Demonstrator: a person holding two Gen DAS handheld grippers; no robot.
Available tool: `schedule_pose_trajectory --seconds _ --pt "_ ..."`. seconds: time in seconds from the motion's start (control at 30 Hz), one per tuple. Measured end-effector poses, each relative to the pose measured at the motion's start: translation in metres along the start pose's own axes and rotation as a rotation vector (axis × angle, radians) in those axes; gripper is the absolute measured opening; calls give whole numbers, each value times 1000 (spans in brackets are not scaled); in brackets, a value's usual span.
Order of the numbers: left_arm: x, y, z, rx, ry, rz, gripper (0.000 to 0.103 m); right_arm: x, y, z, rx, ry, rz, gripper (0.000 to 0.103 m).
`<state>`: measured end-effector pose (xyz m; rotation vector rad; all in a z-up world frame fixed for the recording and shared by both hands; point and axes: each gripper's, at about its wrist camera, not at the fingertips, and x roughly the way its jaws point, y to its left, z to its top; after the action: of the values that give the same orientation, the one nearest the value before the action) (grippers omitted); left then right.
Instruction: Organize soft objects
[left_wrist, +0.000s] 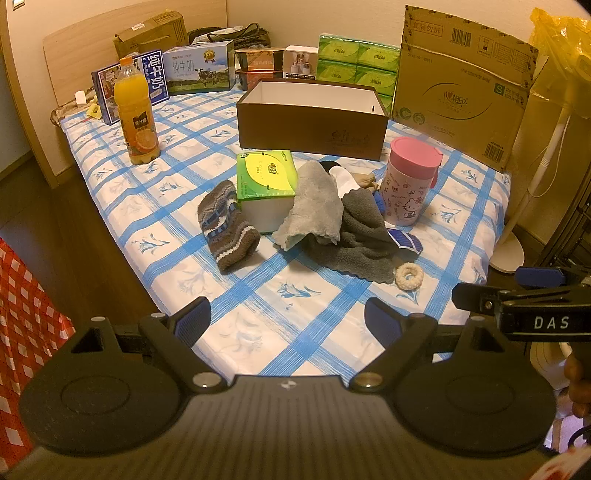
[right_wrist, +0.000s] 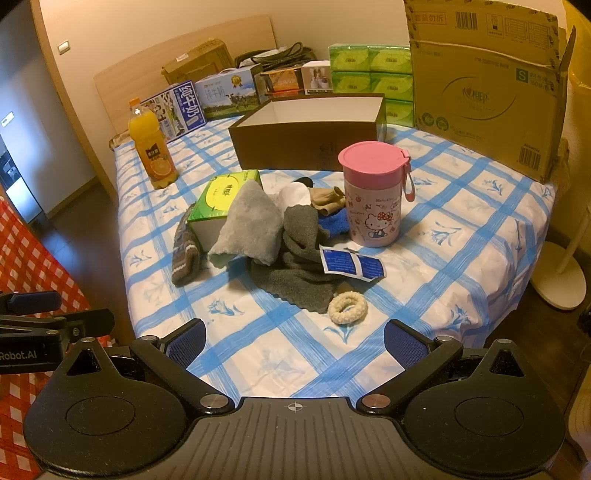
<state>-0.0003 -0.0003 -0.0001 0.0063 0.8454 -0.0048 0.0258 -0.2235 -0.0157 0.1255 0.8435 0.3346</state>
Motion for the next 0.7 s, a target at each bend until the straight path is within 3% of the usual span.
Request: schedule_pose_trajectory --seconds 0.7 --pt "0 0 0 0 1 -1 89 2 0 0 2 -1 2 102"
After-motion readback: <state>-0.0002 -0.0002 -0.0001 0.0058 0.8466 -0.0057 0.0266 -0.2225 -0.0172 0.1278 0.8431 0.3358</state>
